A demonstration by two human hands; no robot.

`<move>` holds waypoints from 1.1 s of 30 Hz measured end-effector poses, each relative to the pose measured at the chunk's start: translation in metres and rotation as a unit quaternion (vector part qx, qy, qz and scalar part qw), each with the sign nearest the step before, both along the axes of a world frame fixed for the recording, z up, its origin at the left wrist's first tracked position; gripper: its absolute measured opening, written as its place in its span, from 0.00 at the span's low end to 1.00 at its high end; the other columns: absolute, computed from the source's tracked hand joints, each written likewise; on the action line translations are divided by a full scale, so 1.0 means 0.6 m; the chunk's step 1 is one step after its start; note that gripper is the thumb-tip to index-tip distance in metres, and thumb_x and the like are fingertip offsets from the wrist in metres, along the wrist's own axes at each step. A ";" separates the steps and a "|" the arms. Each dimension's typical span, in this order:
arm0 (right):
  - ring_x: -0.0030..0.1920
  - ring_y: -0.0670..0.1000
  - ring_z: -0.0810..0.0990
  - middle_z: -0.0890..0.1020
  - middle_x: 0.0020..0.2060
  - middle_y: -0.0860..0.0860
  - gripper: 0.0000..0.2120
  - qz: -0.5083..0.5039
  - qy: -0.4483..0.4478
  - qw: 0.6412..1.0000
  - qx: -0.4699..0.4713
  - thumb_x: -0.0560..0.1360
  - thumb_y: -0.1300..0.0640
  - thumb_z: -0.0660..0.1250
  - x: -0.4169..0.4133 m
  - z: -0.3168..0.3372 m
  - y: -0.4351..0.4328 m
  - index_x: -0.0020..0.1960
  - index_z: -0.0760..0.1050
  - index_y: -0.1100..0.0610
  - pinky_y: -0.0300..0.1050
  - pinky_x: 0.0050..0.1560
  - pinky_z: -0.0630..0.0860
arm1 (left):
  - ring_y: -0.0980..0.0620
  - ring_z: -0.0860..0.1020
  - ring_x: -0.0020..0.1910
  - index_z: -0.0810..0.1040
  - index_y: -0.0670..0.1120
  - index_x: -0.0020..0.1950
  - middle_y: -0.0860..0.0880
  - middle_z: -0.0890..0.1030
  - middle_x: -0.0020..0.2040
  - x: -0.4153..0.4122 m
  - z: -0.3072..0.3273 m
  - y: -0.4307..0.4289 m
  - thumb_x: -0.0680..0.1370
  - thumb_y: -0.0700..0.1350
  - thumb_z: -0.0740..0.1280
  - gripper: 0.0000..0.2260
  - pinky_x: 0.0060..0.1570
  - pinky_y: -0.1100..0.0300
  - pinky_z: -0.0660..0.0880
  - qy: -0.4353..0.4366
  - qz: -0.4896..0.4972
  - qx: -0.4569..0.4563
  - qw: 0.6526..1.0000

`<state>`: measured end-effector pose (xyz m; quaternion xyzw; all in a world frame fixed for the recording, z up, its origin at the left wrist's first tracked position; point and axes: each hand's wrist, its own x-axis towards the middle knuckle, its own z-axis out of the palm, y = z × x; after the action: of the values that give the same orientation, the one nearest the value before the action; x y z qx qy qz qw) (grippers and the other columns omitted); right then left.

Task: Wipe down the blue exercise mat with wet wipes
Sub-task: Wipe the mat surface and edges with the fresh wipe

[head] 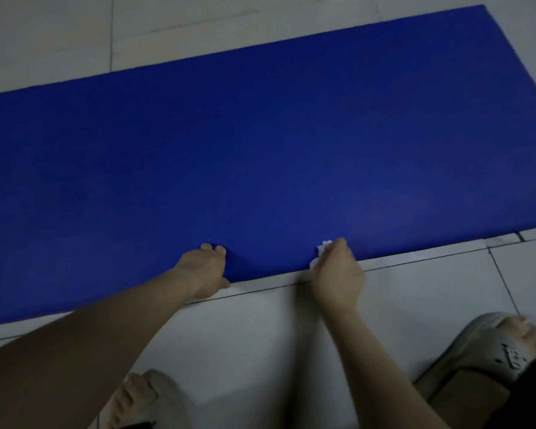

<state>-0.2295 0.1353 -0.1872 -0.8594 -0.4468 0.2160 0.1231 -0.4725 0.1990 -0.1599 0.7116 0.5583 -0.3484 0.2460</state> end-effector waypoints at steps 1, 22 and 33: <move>0.49 0.53 0.83 0.82 0.51 0.50 0.08 0.025 0.024 0.999 0.003 0.80 0.52 0.64 -0.031 0.000 -0.001 0.55 0.71 0.55 0.47 0.46 0.75 | 0.48 0.73 0.50 0.65 0.45 0.69 0.44 0.69 0.64 0.000 0.000 0.000 0.80 0.60 0.66 0.25 0.50 0.56 0.74 0.002 -0.001 0.002 1.000; 0.44 0.53 0.82 0.81 0.48 0.50 0.07 0.151 0.000 0.988 0.032 0.83 0.52 0.59 -0.076 -0.018 0.007 0.55 0.71 0.55 0.48 0.40 0.73 | 0.49 0.73 0.51 0.63 0.45 0.72 0.43 0.69 0.66 0.006 0.009 0.000 0.80 0.59 0.66 0.27 0.49 0.57 0.72 0.008 0.000 0.001 1.000; 0.41 0.55 0.85 0.86 0.44 0.49 0.07 0.088 -0.038 0.993 0.073 0.75 0.53 0.71 0.049 0.003 0.002 0.47 0.77 0.55 0.46 0.39 0.75 | 0.49 0.74 0.52 0.63 0.46 0.71 0.44 0.69 0.65 0.005 0.006 0.000 0.80 0.60 0.65 0.26 0.53 0.56 0.75 0.008 -0.009 0.004 1.000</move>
<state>-0.2003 0.1364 -0.1853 -0.8127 -0.5399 0.1604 0.1489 -0.4693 0.1990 -0.1566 0.7152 0.5550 -0.3538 0.2352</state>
